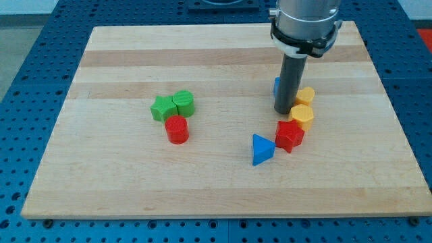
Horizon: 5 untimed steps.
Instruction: Move your arm towards the center
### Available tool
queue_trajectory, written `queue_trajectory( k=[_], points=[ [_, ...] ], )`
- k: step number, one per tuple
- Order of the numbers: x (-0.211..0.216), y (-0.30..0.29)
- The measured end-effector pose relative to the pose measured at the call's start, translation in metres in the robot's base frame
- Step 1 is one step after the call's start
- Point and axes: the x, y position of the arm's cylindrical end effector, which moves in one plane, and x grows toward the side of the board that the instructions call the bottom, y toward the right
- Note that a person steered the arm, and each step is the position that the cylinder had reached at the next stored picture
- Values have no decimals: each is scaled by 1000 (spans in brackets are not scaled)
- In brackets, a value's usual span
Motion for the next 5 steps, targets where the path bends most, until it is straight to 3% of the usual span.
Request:
queue_trajectory(
  k=[2, 5],
  points=[
    [0, -31],
    [-4, 9]
  ],
)
